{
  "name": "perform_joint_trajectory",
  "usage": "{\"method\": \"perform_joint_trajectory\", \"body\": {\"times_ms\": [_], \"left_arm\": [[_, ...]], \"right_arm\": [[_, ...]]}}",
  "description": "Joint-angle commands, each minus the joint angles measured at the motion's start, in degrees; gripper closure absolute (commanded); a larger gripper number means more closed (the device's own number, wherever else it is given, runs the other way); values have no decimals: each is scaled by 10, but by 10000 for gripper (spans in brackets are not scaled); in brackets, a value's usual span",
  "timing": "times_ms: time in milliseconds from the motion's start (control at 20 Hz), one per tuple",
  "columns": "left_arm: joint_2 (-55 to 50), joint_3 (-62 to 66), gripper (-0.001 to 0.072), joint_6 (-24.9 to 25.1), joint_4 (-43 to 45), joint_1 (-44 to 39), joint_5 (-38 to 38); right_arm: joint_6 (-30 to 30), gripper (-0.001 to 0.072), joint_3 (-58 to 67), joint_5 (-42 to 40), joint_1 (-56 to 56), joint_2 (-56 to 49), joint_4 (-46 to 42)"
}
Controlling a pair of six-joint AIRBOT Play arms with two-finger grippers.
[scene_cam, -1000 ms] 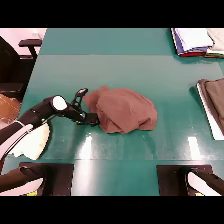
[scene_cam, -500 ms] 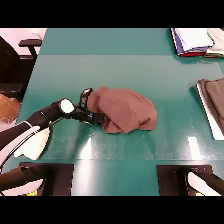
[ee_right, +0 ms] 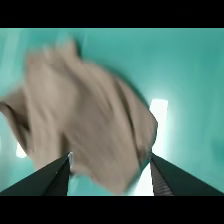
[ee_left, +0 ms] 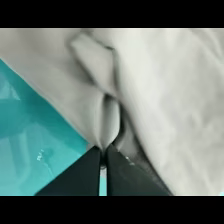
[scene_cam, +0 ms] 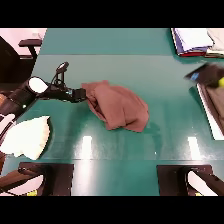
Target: Fold the shirts.
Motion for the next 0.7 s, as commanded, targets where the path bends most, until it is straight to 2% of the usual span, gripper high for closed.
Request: {"method": "perform_joint_trajectory", "body": {"times_ms": [0,150,350,400,600,650], "left_arm": [[5,11,683,9,15,19,-13],[4,11,683,9,18,19,-13],[4,11,683,10,22,19,-13],[4,11,683,10,27,19,-13],[5,11,682,9,86,19,-13],[5,11,683,9,101,19,-13]], "right_arm": [[0,158,-204,-77,24,-9,10],[-34,159,-282,-142,94,-76,85],[-61,162,-266,-217,179,-170,157],[-61,211,-249,-217,194,-191,155],[-63,680,-174,-217,222,-249,131],[-63,697,-156,-216,221,-251,117]]}}
